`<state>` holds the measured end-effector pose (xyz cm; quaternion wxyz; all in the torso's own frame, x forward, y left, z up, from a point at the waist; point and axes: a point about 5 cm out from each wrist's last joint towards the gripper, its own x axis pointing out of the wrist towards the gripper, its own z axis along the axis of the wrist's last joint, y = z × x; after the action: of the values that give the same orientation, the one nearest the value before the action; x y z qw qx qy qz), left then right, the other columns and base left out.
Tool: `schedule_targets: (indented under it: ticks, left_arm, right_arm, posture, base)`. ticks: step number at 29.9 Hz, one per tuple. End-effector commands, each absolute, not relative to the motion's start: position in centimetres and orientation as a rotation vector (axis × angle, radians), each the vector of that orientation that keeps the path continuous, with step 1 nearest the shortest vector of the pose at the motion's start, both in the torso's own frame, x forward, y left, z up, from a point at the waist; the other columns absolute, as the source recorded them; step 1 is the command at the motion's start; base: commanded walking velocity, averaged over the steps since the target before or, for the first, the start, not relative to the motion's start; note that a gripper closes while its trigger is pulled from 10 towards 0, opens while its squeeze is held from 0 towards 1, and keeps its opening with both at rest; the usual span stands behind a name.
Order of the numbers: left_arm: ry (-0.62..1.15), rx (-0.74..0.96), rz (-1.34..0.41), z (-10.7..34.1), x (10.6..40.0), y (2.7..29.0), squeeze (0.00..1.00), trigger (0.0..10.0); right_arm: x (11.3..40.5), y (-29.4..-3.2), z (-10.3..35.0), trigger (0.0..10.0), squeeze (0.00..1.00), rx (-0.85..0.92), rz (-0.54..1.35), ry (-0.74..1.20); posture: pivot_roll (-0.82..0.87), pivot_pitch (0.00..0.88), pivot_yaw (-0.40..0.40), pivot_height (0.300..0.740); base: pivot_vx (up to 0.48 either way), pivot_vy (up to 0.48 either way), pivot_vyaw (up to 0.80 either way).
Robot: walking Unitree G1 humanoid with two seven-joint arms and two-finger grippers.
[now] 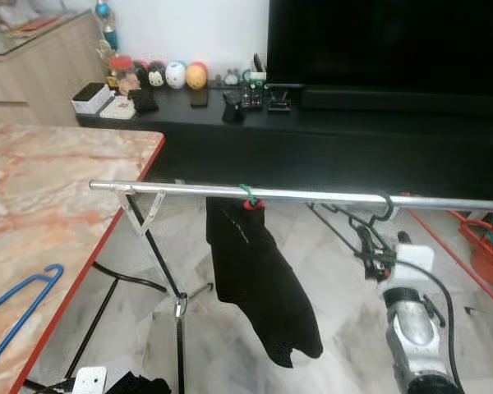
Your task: Hang hanger
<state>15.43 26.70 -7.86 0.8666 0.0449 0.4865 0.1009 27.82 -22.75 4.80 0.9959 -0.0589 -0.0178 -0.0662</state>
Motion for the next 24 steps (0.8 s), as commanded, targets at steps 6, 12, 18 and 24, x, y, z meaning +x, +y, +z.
schedule_targets:
  ticks: [6, 12, 18, 24]
  left_arm:
    - [1.024, 0.088, 0.207, -7.9, 15.3, 26.7, 0.00, 10.0]
    - [1.021, 0.088, 0.203, -7.9, 15.4, 26.7, 0.00, 10.0]
    - [1.021, 0.088, 0.203, -7.9, 15.4, 26.6, 0.00, 10.0]
    - [1.021, 0.088, 0.202, -7.9, 15.5, 26.6, 0.00, 10.0]
  right_arm:
    - [24.9, -21.0, 2.3, 10.0, 0.00, -0.166, -0.030, 0.044]
    - [23.5, -20.5, -0.8, 10.0, 0.00, -0.137, -0.018, 0.236]
    - [22.2, -20.3, -3.6, 10.0, 0.00, -0.156, 0.006, 0.443]
    - [19.0, -20.7, -6.9, 10.0, 0.00, -0.133, -0.046, 0.724]
  posture:
    - [-0.04, 0.000, 0.056, 0.740]
    - [-0.03, 0.000, 0.055, 0.740]
    - [-0.03, 0.000, 0.057, 0.740]
    - [-0.03, 0.000, 0.061, 0.740]
  base:
    - [0.000, 0.000, 0.00]
    - [0.000, 0.000, 0.00]
    - [0.000, 0.000, 0.00]
    - [0.000, 0.000, 0.00]
